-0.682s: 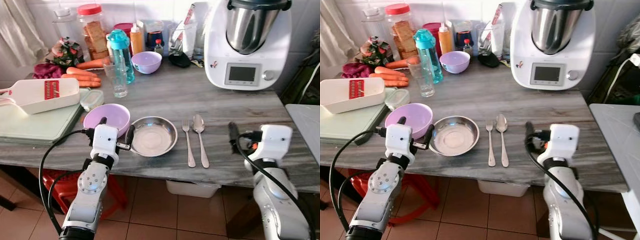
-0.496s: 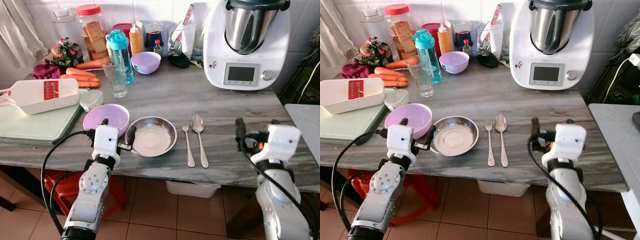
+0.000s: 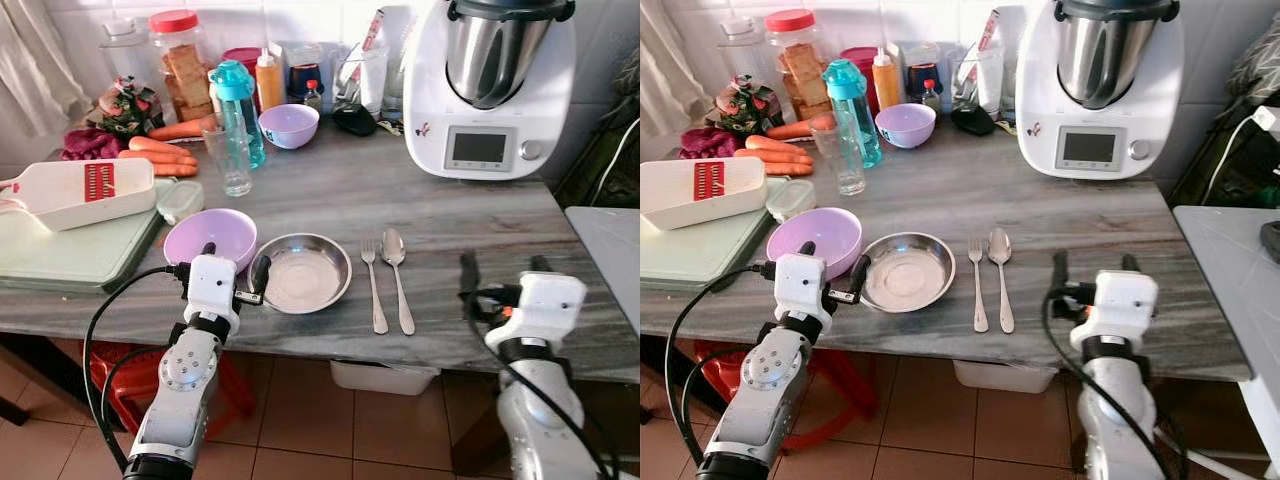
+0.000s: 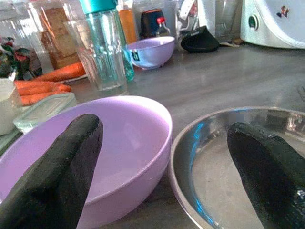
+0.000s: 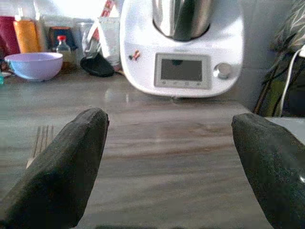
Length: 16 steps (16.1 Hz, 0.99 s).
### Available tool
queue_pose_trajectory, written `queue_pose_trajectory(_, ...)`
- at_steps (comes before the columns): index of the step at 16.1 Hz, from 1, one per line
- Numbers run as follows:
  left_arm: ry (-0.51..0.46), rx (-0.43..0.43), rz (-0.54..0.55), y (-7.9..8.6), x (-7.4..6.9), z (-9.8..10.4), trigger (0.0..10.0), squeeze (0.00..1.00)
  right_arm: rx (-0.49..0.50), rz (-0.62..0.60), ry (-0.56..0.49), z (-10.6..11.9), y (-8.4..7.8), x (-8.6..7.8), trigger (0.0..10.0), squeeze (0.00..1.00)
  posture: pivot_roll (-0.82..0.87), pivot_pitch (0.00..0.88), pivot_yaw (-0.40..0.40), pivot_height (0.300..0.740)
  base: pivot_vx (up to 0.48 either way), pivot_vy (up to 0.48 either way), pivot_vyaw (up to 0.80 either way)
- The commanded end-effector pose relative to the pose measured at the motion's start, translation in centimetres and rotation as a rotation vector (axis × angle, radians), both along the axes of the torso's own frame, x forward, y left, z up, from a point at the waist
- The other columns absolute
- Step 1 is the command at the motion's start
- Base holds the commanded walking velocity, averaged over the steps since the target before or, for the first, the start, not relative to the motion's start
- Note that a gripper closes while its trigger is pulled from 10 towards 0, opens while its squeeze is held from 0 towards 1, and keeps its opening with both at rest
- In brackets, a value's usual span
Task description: Setting the table
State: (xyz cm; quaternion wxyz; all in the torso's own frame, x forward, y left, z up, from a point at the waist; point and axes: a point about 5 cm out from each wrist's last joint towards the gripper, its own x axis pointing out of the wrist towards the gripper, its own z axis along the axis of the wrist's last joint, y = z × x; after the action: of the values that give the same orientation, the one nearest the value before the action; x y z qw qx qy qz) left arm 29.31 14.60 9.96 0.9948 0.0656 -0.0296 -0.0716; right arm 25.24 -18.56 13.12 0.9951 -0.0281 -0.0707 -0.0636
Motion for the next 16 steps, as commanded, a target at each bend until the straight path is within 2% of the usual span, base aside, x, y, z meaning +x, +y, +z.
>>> queue_pose_trajectory(1, 0.007, 0.002, 0.011, 0.1, 0.2, 0.0, 10.0, 0.0, 0.009, -0.021, 0.034, -0.6, -0.3, 0.1, 10.0, 0.83, -0.05, 0.0, 0.065, 0.74, 0.0, 0.0, -0.77)
queue_pose_trajectory(2, 0.008, -0.002, 0.004, 0.1, 0.3, 0.1, 10.0, 0.0, -0.014, -0.027, 0.048, -0.7, -0.4, 0.2, 10.0, 0.66, -0.05, 0.0, 0.064, 0.74, 0.0, 0.0, -0.76)
queue_pose_trajectory(3, 0.013, -0.011, 0.012, 0.1, 0.3, 0.0, 10.0, 0.0, -0.01, -0.026, 0.03, -0.6, -0.5, 0.2, 10.0, 0.04, -0.05, 0.0, 0.063, 0.74, 0.0, 0.0, -0.46)
queue_pose_trajectory(5, 0.023, 0.003, 0.028, 0.1, 0.4, -0.1, 10.0, 0.0, -0.036, 0.004, 0.044, -0.7, -0.1, 0.3, 10.0, 0.0, -0.05, 0.0, 0.061, 0.74, 0.0, 0.0, 0.0)
queue_pose_trajectory(6, 0.021, 0.002, 0.024, 0.0, 0.4, -0.1, 10.0, 0.0, 0.055, 0.077, 0.038, -0.4, 0.9, 0.5, 10.0, 0.0, -0.05, 0.0, 0.058, 0.74, 0.0, 0.0, 0.0)
queue_pose_trajectory(11, 0.025, 0.006, 0.038, 0.1, 0.5, 0.0, 10.0, 0.0, 0.058, 0.155, 0.048, -0.4, 2.4, 0.9, 10.0, 0.0, -0.04, 0.0, 0.056, 0.74, 0.0, 0.0, 0.0)
queue_pose_trajectory(13, 0.026, 0.006, 0.041, 0.1, 0.5, 0.0, 10.0, 0.0, 0.039, 0.152, 0.043, -0.3, 2.3, 1.0, 10.0, 0.0, -0.05, 0.0, 0.058, 0.74, 0.0, 0.0, 0.0)
queue_pose_trajectory(15, 0.026, 0.004, 0.04, 0.1, 0.6, 0.0, 10.0, 0.0, 0.055, 0.093, 0.022, -0.2, 1.7, 1.1, 10.0, 0.0, -0.05, 0.0, 0.059, 0.74, 0.0, 0.0, 0.0)
queue_pose_trajectory(16, 0.027, 0.002, 0.04, 0.1, 0.7, 0.1, 10.0, 0.0, 0.071, 0.118, 0.02, -0.1, 1.6, 1.1, 10.0, 0.0, -0.05, 0.0, 0.059, 0.74, 0.0, 0.0, 0.0)
